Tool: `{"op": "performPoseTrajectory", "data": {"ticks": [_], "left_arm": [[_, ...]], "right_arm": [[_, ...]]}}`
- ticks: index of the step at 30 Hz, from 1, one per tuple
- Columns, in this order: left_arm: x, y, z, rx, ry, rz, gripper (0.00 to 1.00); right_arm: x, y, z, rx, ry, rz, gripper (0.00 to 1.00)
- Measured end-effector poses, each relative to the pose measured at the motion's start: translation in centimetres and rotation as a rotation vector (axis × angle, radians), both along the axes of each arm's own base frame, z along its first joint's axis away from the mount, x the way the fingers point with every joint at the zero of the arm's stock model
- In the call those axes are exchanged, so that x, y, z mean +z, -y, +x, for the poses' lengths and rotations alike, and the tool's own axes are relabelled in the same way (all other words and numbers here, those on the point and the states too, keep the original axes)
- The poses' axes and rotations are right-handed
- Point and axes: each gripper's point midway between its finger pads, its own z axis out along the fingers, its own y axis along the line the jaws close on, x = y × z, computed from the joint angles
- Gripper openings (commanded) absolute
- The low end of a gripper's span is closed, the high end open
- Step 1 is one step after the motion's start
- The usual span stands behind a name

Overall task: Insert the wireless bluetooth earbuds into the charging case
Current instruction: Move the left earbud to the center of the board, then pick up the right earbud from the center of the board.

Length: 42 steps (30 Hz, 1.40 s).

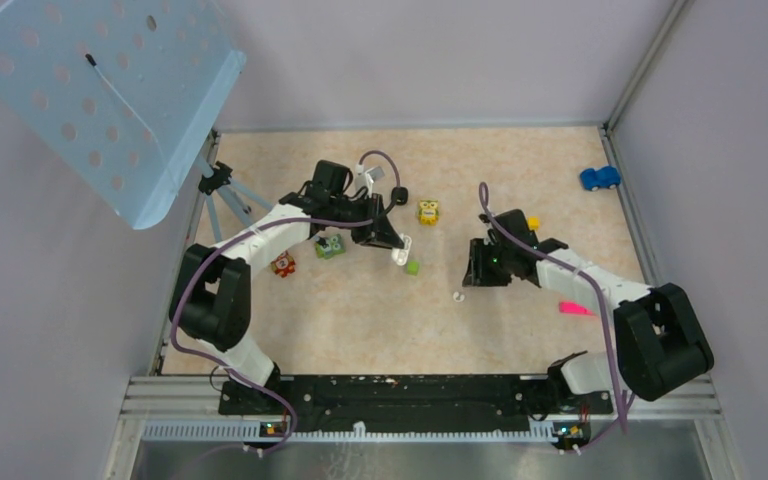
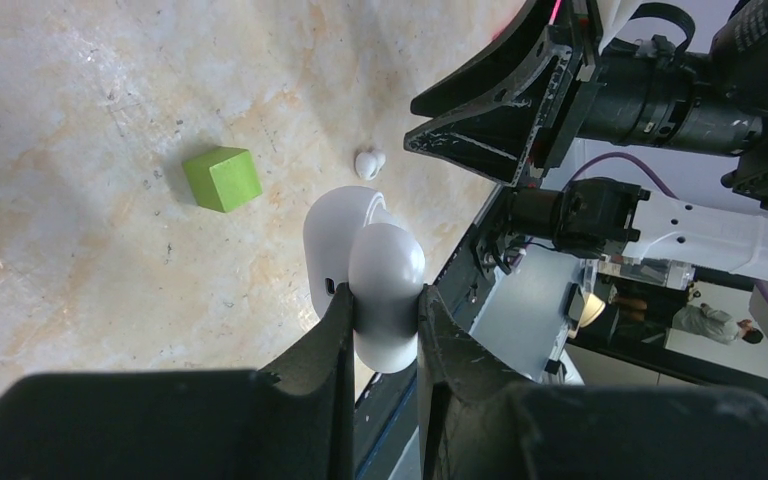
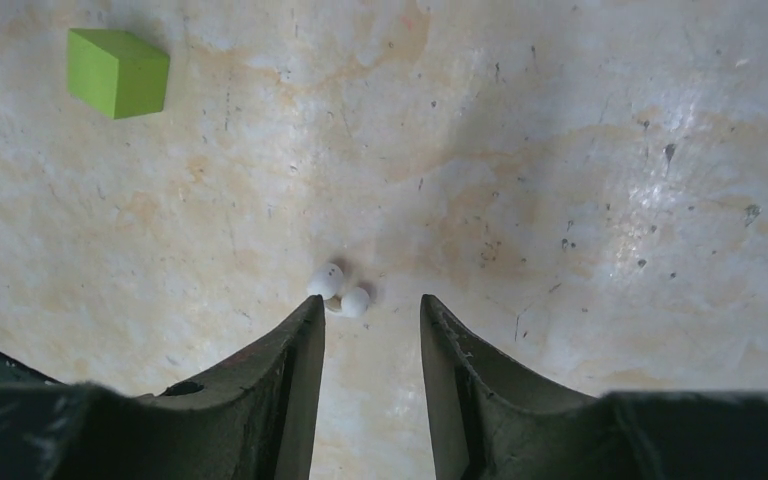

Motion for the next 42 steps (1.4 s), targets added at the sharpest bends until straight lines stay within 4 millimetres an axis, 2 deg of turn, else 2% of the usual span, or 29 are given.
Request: {"op": "performPoseTrajectory", "data": {"ticks": [7, 12, 16, 30, 42], "left_arm": [[0.1, 0.3, -0.1, 0.000, -0.001, 0.000, 0.00], [-0.3, 0.2, 0.2, 0.022, 0.003, 0.020, 0.00], [-0.5, -0.1, 0.4, 0.048, 0.009, 0.037, 0.00], [-2.3, -2.3, 0.1, 0.244, -0.027, 0.127, 0.00], [-2.1, -2.1, 0.3, 0.248, -0.023, 0.110, 0.00]], "right_arm": [[1.3, 0.0, 0.3, 0.120, 0.061, -0.090, 0.39], [2.6, -2.5, -1.2, 0.274, 0.116, -0.144, 0.38], [2.7, -4.0, -2.3, 0.353, 0.136, -0.122, 0.38], [0.6, -5.0, -3.3, 0.405, 0.125, -0.129, 0.36], [-1.8, -4.4, -3.2, 0.410, 0.092, -0.209, 0.36]]}}
